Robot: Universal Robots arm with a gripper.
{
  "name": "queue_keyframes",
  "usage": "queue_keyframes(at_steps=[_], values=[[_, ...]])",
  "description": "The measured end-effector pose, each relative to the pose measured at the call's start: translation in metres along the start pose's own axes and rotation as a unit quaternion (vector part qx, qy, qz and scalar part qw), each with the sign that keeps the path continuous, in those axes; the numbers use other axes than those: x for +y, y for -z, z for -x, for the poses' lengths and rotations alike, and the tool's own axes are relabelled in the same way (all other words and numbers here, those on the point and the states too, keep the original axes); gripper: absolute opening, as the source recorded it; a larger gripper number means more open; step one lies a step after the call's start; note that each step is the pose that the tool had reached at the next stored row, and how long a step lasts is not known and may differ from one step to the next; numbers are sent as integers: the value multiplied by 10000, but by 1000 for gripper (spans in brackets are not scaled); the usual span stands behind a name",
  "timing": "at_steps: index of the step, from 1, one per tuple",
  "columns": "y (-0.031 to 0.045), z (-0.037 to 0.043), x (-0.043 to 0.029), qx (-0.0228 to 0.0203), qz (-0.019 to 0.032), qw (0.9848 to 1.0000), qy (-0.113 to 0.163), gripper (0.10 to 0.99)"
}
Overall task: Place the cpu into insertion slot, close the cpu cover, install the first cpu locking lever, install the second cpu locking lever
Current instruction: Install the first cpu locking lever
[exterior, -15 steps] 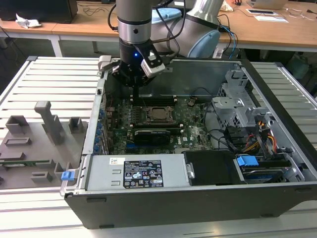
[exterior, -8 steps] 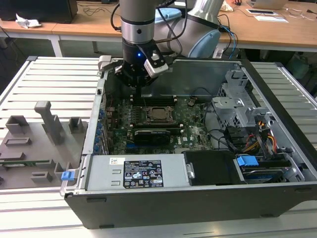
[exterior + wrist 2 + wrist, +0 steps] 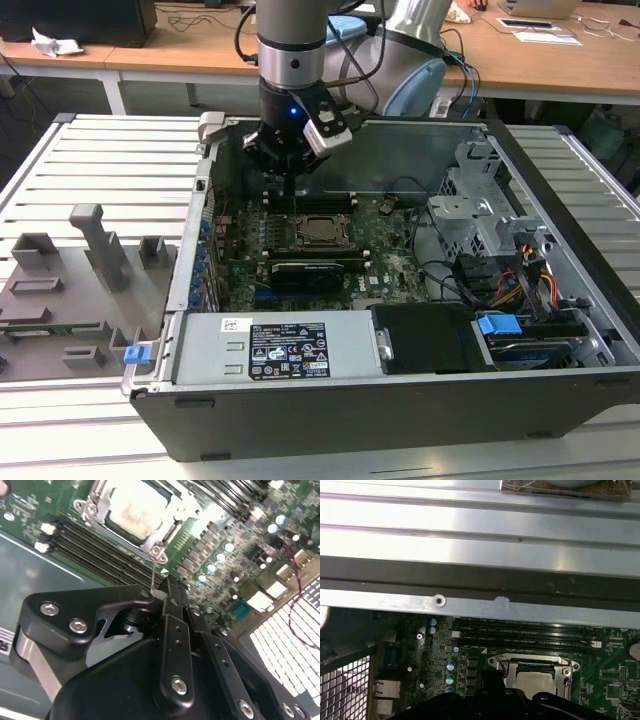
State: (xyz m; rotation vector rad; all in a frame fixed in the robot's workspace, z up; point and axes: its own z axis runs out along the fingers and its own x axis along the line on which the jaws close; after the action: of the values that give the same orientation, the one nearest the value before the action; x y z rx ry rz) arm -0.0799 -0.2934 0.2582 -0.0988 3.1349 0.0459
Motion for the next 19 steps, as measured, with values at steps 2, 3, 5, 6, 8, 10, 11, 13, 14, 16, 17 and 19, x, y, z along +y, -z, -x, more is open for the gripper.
queue_keyframes(at_steps=[2, 3, 5, 6, 8, 10, 11, 13, 14, 16, 17, 19], values=[[-2, 68, -4, 0, 0, 10000, 0, 106], [-3, 98, -6, 0, 0, 10000, 0, 106], [-7, 166, -11, 0, 0, 10000, 0, 106], [-10, 199, -13, 0, 0, 10000, 0, 106], [-17, 262, -17, 0, 1, 10000, 0, 106], [-26, 307, -20, 0, 1, 10000, 0, 106], [-31, 325, -22, -1, 11, 10000, 0, 106], [-35, 340, -23, -7, 108, 9999, 0, 106], [-40, 347, -23, -11, 154, 9999, -1, 106], [-48, 350, -23, -35, 159, 9999, -1, 106], [-51, 350, -23, -59, 156, 9999, 1, 106], [-57, 350, -24, -142, 151, 9998, 6, 106]])
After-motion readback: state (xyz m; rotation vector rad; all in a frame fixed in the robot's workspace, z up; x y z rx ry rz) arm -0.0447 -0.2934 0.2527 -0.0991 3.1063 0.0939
